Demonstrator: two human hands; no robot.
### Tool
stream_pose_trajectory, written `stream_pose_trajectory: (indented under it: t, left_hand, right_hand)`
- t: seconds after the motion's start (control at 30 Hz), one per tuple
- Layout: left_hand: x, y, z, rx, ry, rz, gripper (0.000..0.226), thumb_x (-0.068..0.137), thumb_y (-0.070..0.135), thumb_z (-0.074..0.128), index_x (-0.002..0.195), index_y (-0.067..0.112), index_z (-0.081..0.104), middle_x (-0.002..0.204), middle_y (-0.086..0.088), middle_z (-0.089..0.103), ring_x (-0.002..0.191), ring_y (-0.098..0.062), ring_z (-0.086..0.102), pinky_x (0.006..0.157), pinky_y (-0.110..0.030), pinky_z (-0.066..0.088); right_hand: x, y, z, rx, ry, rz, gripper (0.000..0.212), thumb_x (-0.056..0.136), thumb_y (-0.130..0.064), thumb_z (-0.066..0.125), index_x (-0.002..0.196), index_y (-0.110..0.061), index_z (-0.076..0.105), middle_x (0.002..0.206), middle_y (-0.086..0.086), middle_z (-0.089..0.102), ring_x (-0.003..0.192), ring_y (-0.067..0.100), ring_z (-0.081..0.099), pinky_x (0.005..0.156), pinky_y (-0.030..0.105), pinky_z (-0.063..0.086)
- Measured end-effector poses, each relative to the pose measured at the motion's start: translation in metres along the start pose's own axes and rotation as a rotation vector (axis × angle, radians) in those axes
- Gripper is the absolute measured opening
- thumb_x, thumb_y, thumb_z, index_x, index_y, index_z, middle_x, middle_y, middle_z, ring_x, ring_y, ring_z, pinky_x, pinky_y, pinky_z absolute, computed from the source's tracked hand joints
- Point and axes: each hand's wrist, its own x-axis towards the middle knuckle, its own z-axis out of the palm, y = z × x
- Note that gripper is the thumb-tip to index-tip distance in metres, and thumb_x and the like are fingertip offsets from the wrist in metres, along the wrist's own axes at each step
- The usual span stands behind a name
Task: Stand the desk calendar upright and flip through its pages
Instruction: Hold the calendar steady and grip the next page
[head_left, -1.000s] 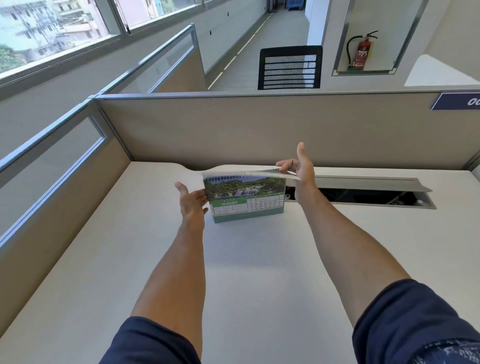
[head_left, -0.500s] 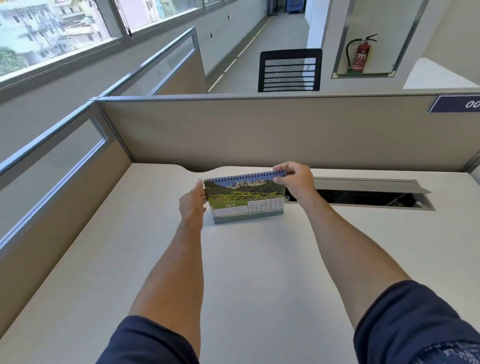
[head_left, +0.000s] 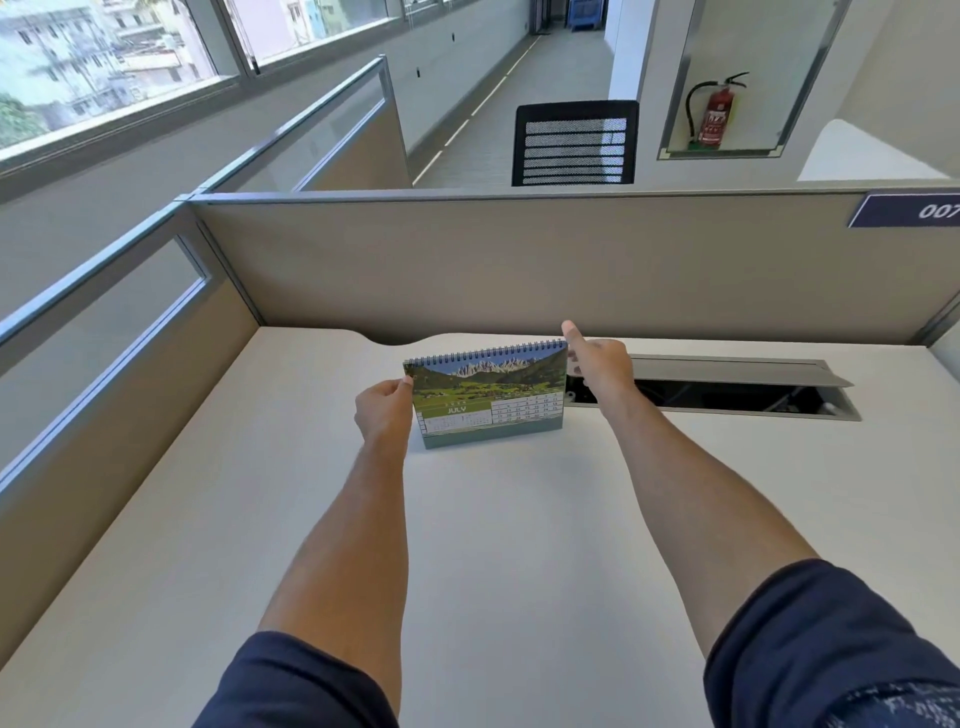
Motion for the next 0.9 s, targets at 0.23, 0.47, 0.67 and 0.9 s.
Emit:
stream_pose_trajectory:
  t: [0.23, 0.47, 0.67, 0.9]
  left_hand:
    - [-0.003, 0.003, 0.000, -0.006, 0.007, -0.016, 0.016, 0.094, 0.033, 0.065, 0.083, 0.023, 0.071, 0.090, -0.005, 0.075, 0.098, -0.029, 0.071, 0.094, -0.043, 0.058]
    - [-0.004, 0.001, -0.001, -0.014, 0.005, -0.008, 0.015, 0.094, 0.033, 0.064, 0.084, 0.025, 0.070, 0.091, -0.004, 0.076, 0.096, -0.028, 0.070, 0.095, -0.043, 0.058]
    - [-0.002, 0.000, 0.000, -0.009, 0.006, -0.003, 0.015, 0.095, 0.034, 0.064, 0.085, 0.025, 0.070, 0.092, -0.005, 0.075, 0.094, -0.028, 0.069, 0.095, -0.043, 0.058]
    - [0.000, -0.002, 0.001, -0.010, -0.007, -0.007, 0.019, 0.096, 0.033, 0.063, 0.099, 0.019, 0.076, 0.094, -0.004, 0.074, 0.098, -0.029, 0.069, 0.098, -0.043, 0.057]
  right_hand:
    - [-0.002, -0.006, 0.007, 0.045, 0.017, 0.071, 0.075, 0.089, -0.068, 0.058, 0.109, 0.003, 0.071, 0.109, 0.018, 0.075, 0.100, 0.036, 0.072, 0.094, 0.050, 0.055]
    - [-0.003, -0.005, 0.009, -0.003, 0.044, 0.111, 0.068, 0.091, -0.069, 0.054, 0.091, -0.004, 0.074, 0.081, 0.001, 0.071, 0.089, 0.029, 0.072, 0.085, 0.045, 0.057]
    - [-0.002, -0.010, 0.014, -0.014, 0.048, 0.094, 0.059, 0.094, -0.070, 0.047, 0.074, -0.018, 0.064, 0.081, -0.001, 0.067, 0.090, 0.028, 0.069, 0.086, 0.047, 0.055]
    - [-0.004, -0.016, 0.017, -0.028, 0.004, 0.049, 0.073, 0.095, -0.072, 0.041, 0.097, -0.006, 0.070, 0.071, -0.002, 0.056, 0.073, 0.023, 0.056, 0.069, 0.040, 0.045]
